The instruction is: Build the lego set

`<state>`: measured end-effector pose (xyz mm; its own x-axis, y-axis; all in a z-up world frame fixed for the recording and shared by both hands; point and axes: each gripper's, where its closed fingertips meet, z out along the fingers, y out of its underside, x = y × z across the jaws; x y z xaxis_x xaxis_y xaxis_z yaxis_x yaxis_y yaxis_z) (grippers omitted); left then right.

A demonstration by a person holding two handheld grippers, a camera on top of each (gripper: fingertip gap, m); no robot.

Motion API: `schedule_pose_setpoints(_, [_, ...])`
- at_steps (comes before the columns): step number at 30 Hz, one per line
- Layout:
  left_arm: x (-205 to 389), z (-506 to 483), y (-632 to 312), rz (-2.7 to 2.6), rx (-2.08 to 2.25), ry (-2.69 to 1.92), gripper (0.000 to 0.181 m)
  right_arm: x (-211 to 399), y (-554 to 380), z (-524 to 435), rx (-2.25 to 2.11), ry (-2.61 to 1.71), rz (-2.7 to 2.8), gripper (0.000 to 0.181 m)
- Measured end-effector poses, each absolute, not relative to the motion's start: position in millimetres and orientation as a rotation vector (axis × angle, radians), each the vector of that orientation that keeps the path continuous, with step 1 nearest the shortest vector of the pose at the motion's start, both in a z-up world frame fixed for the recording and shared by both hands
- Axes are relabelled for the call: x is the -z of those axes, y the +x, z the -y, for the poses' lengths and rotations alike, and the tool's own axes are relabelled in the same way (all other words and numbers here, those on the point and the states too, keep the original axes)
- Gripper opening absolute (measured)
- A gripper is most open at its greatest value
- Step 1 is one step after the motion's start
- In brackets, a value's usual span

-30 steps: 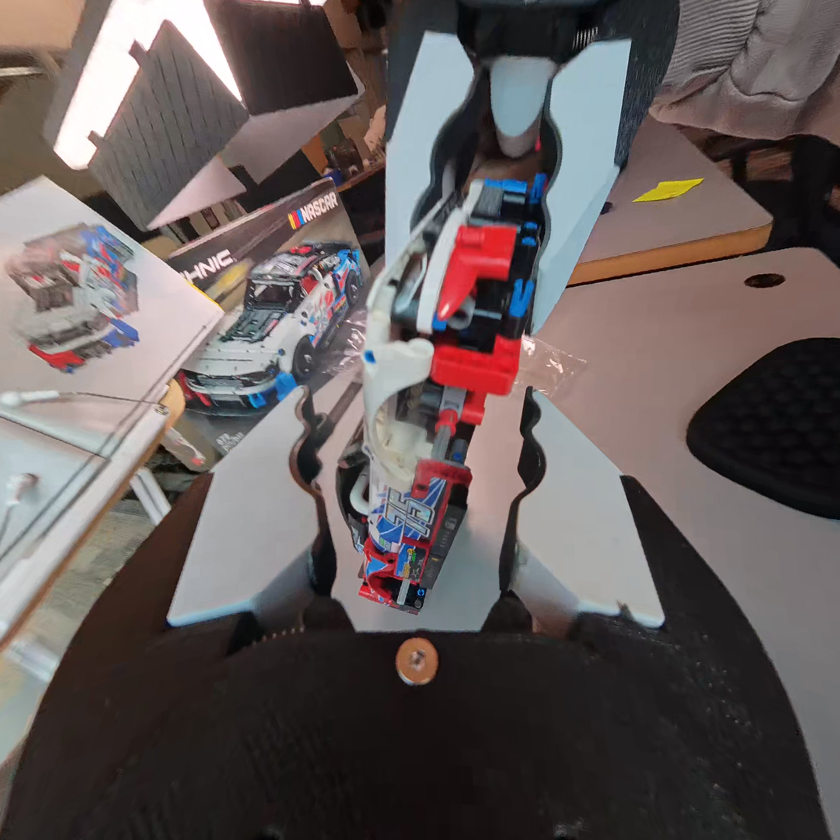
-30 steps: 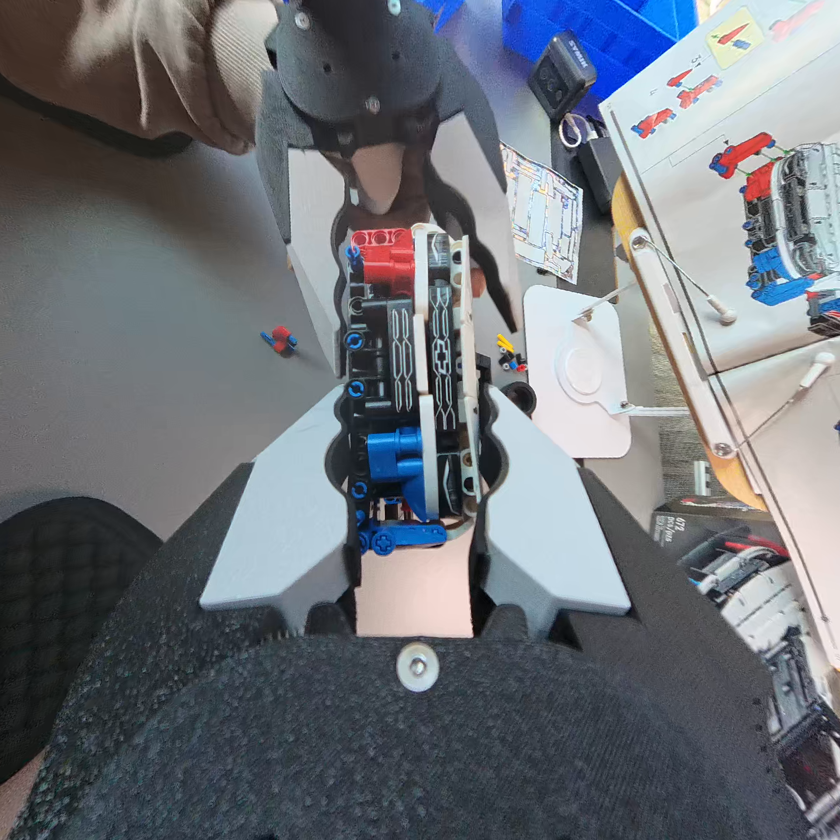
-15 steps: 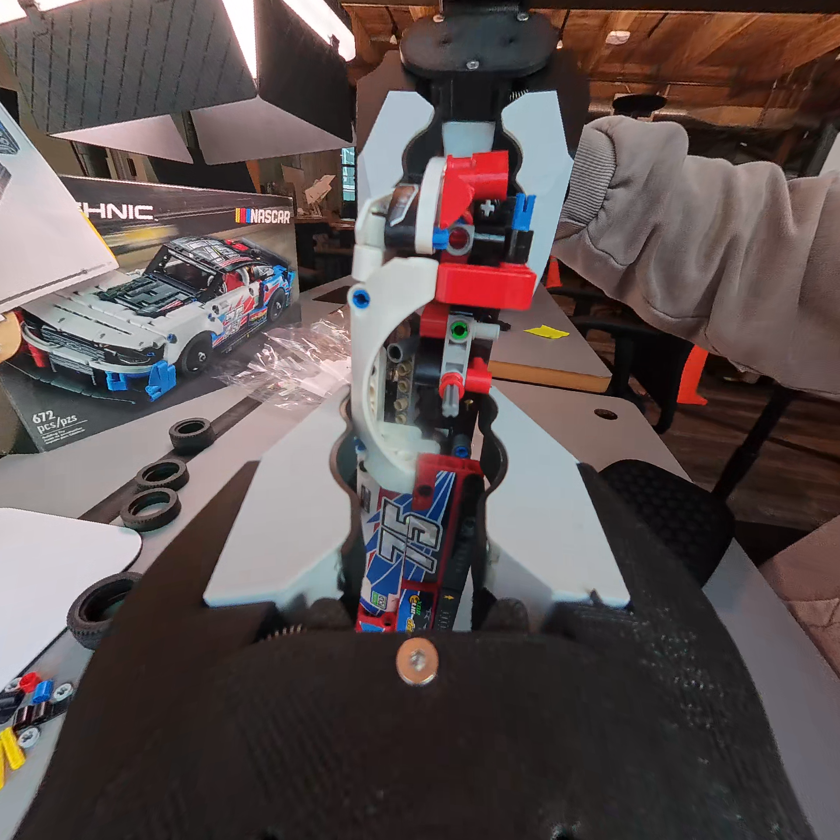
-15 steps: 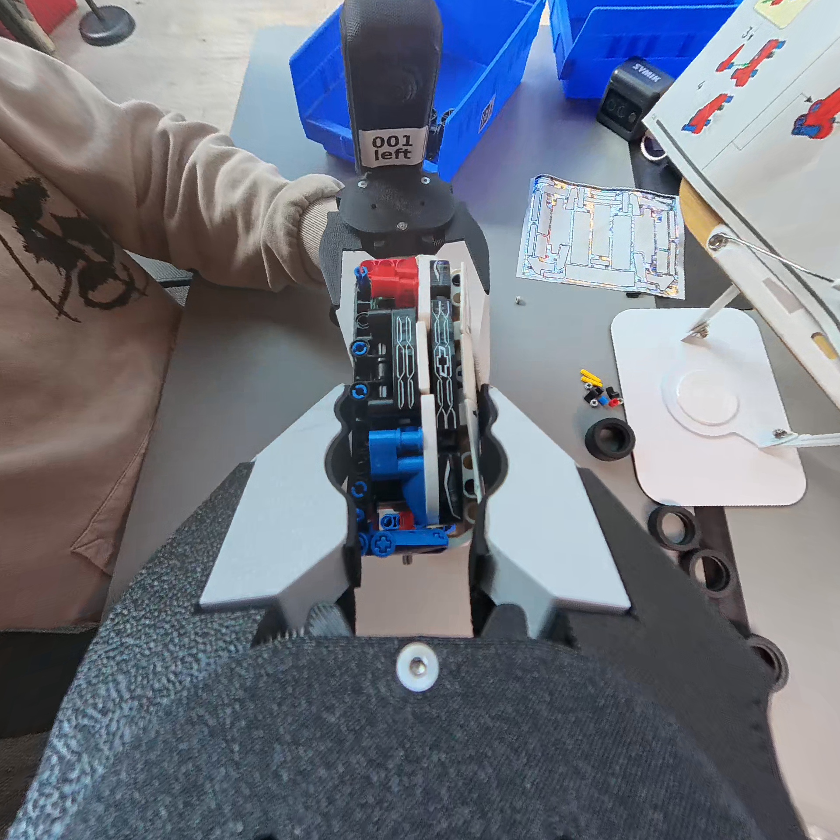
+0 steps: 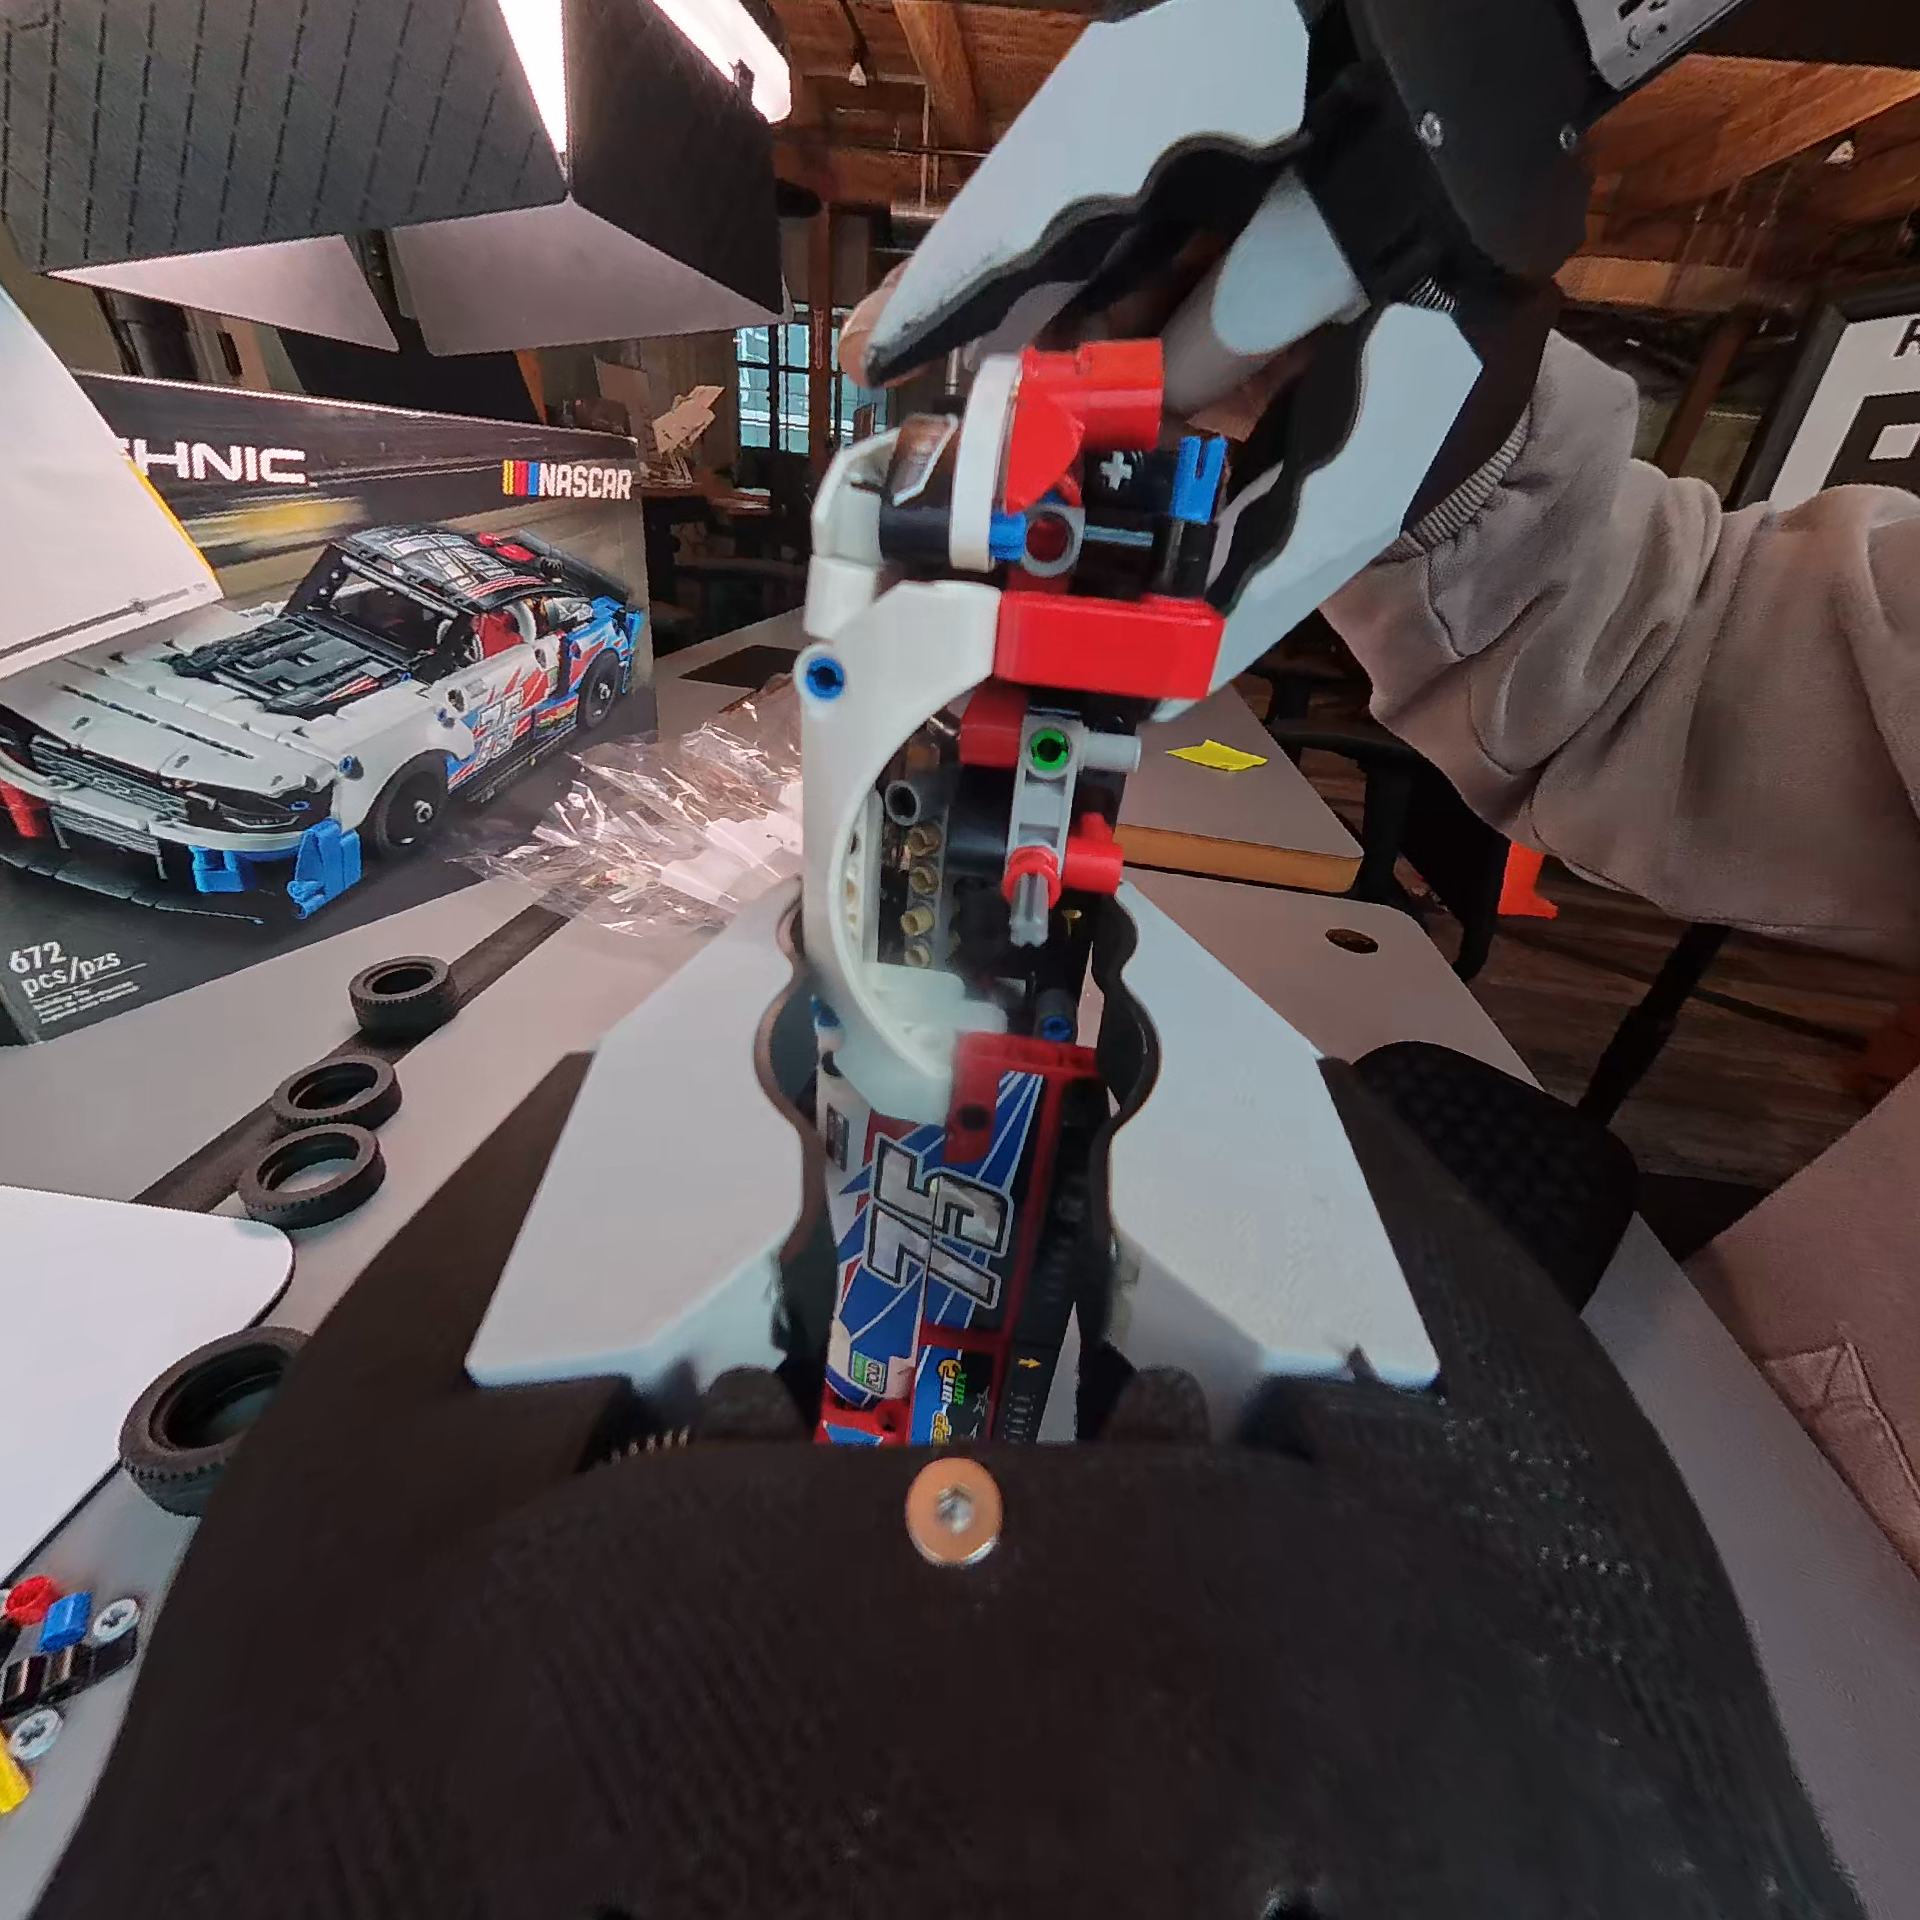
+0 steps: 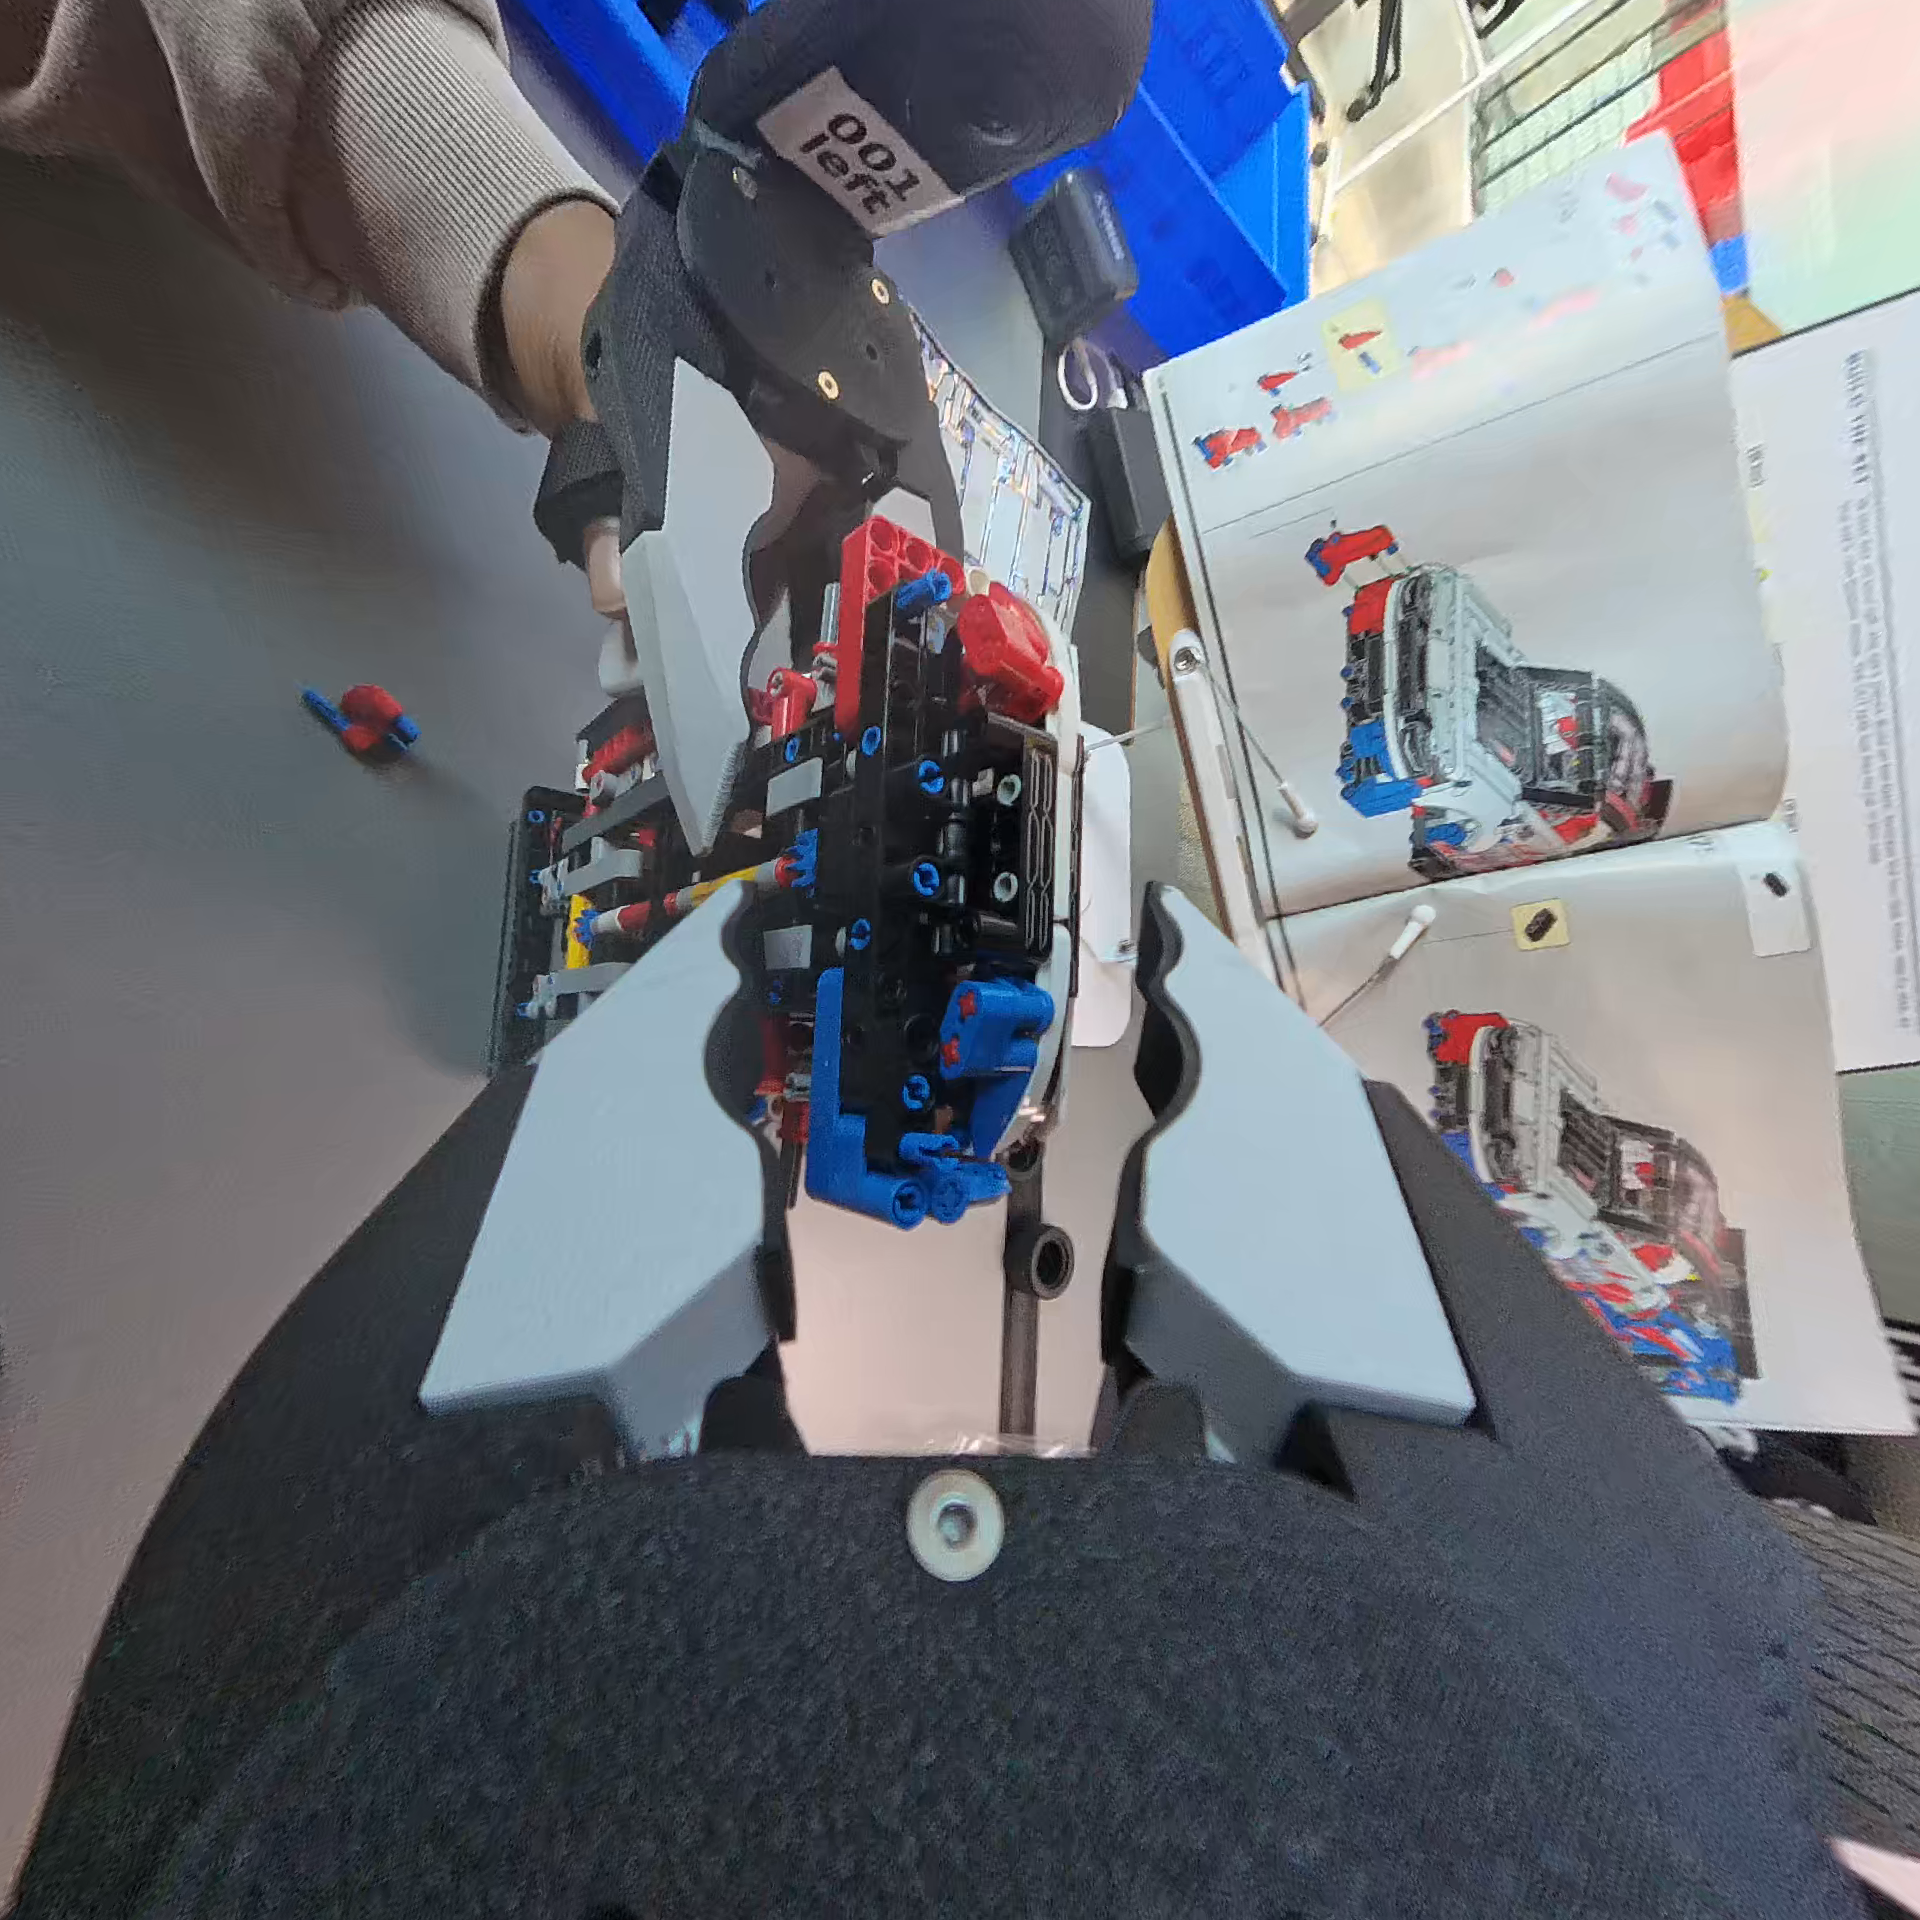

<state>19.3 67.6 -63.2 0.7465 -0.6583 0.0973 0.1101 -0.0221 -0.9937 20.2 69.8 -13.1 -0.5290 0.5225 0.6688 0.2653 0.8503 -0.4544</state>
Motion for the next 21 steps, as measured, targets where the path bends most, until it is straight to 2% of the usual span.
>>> schedule_pose_setpoints(4, [64,-61,25,-0.526,0.669,-1.461,0.051,34,23,-72,-0.536,-0.75,2.219,0.076])
schedule_pose_setpoints(6, [64,-60,26,-0.536,0.658,-1.463,0.051,49,23,-70,-0.64,-0.816,2.26,0.064])
schedule_pose_setpoints(10, [64,-57,19,-0.504,0.634,-1.502,0.053,44,18,-65,-0.876,-0.874,2.196,0.061])
schedule_pose_setpoints(12, [62,-48,6,-0.474,0.597,-1.54,0.06,43,18,-66,-0.93,-0.892,2.171,0.061])
schedule_pose_setpoints(13, [64,-41,-2,-0.469,0.585,-1.573,0.057,42,16,-67,-0.946,-0.906,2.153,0.061])
schedule_pose_setpoints(14, [74,-33,-10,-0.464,0.566,-1.637,0.051,41,15,-69,-0.949,-0.92,2.136,0.061])
schedule_pose_setpoints(21, [198,39,-6,-0.446,0.53,-2.117,0.044,39,11,-68,-0.98,-0.912,2.099,0.06])
